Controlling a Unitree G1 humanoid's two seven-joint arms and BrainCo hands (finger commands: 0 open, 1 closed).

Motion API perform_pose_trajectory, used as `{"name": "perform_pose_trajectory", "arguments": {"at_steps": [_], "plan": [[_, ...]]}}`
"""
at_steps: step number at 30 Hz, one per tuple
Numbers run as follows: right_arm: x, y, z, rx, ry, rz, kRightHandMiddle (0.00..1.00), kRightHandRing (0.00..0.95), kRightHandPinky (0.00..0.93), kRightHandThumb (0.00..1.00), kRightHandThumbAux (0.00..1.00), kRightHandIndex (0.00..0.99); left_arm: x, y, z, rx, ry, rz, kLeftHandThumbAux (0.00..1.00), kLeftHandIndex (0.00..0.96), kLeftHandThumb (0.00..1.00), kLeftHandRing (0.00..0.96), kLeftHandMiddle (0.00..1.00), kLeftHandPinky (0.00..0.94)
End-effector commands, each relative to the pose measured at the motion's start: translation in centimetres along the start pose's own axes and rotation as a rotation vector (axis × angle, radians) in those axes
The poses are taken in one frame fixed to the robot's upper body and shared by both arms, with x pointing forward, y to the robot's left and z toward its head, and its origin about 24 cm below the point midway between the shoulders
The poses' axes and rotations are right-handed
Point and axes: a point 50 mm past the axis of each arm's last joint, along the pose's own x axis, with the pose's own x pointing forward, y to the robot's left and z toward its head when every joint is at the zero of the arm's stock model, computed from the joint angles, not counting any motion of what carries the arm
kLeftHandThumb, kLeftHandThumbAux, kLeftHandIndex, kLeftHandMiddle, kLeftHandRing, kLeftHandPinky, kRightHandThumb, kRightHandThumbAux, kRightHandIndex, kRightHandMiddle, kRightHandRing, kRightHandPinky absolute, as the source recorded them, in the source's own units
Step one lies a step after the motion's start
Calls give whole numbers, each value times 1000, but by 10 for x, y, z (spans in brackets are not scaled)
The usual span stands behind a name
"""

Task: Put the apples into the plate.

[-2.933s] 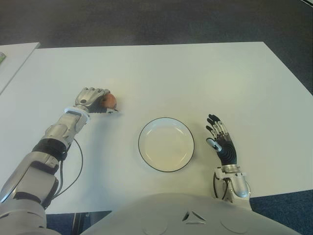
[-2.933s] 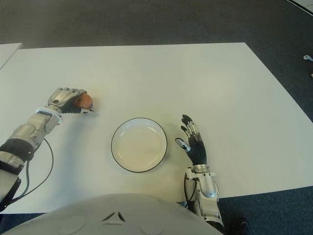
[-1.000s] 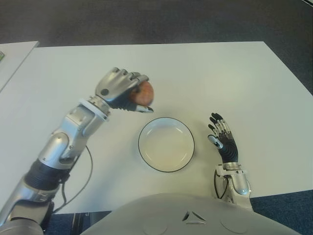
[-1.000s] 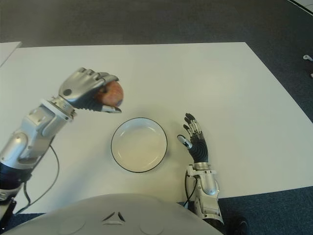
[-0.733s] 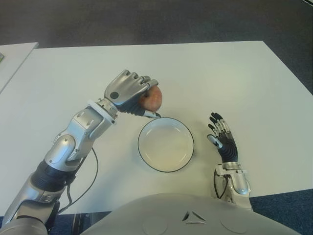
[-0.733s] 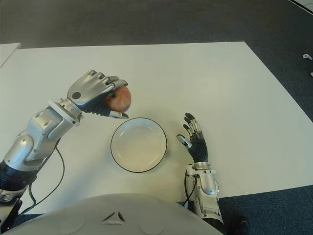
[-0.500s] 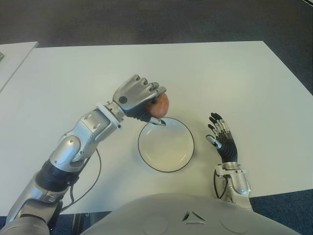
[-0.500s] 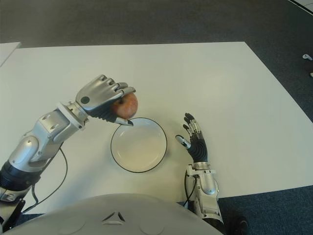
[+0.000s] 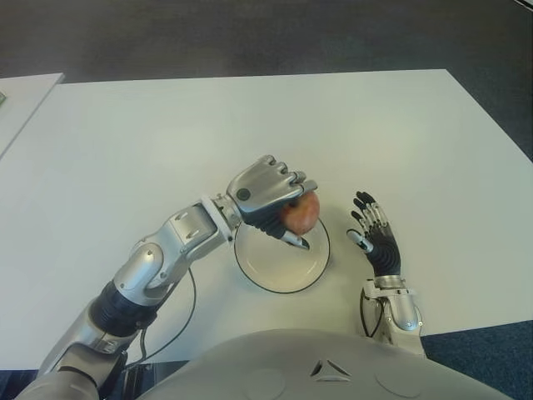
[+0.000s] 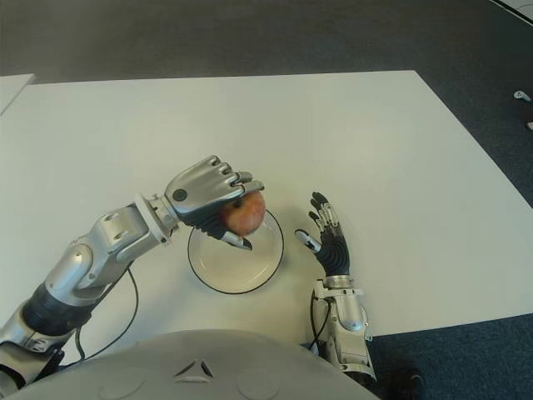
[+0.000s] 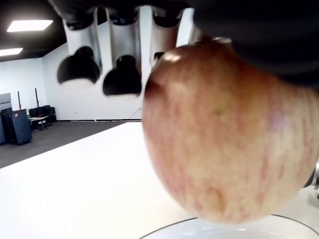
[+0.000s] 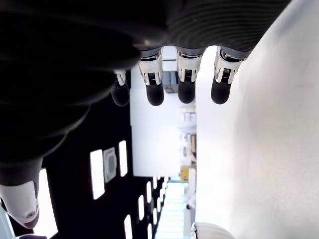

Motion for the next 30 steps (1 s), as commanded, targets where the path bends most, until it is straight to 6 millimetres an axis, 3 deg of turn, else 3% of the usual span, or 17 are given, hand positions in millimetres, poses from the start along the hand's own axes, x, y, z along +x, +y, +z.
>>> {"name": "perform_pose_trajectory", "arguments": {"at_steps": [1, 30], "plan": [[-23, 8, -29, 60, 187, -21, 0, 0, 0, 42, 552, 0, -1, -15, 4, -44, 4, -58, 692, 445, 749, 849, 849, 850], [-22, 9, -29, 78, 172, -20, 0, 0, 0, 63, 525, 0, -3, -68, 10, -146, 70, -161, 692, 445, 752, 822, 822, 812]]}}
